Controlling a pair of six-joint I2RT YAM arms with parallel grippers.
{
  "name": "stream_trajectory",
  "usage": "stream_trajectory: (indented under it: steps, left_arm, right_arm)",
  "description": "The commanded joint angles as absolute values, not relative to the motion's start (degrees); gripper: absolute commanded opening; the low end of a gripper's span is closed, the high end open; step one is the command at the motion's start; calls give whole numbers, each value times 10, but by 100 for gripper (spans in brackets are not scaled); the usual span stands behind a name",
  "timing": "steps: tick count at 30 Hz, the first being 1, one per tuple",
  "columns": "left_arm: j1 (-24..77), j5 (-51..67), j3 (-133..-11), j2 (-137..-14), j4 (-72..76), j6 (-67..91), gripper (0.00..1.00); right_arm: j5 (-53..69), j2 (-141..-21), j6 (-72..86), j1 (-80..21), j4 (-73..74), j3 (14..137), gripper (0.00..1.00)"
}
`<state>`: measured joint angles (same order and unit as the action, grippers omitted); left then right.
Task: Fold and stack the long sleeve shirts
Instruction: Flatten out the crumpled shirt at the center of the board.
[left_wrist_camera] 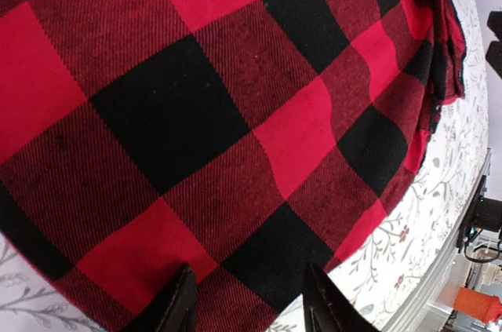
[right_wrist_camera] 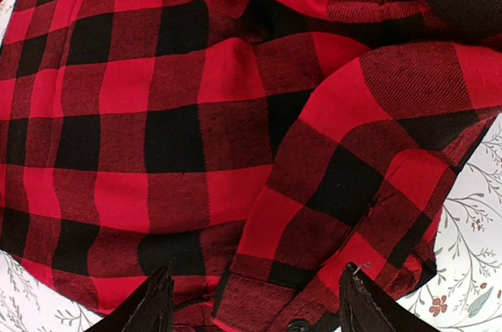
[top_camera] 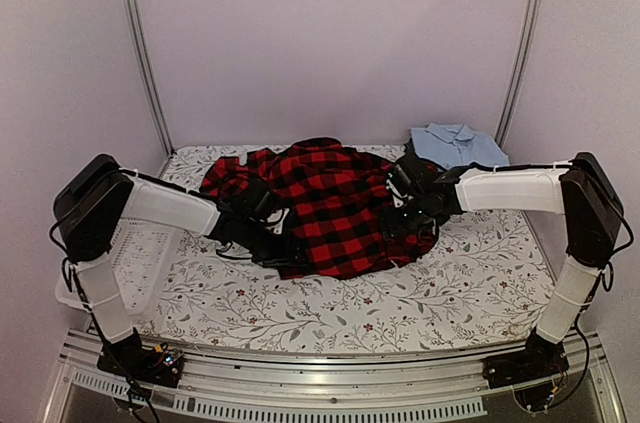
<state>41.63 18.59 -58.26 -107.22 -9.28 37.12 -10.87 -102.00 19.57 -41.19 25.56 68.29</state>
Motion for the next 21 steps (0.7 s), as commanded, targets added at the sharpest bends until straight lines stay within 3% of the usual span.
stream_trajectory:
  steps: [1,11,21]
  left_arm:
    - [421,172,-491,-1038,-125,396,47]
    - [387,96,-307,-878,-228,470,47]
    - [354,57,-301,-771,-301,495,47]
  right_arm:
    - [-116,-1023,204,-403,238,671,71]
    - [-76,-980,221,-420,243,606,76]
    - [-133,-998,288,-591,305,690,76]
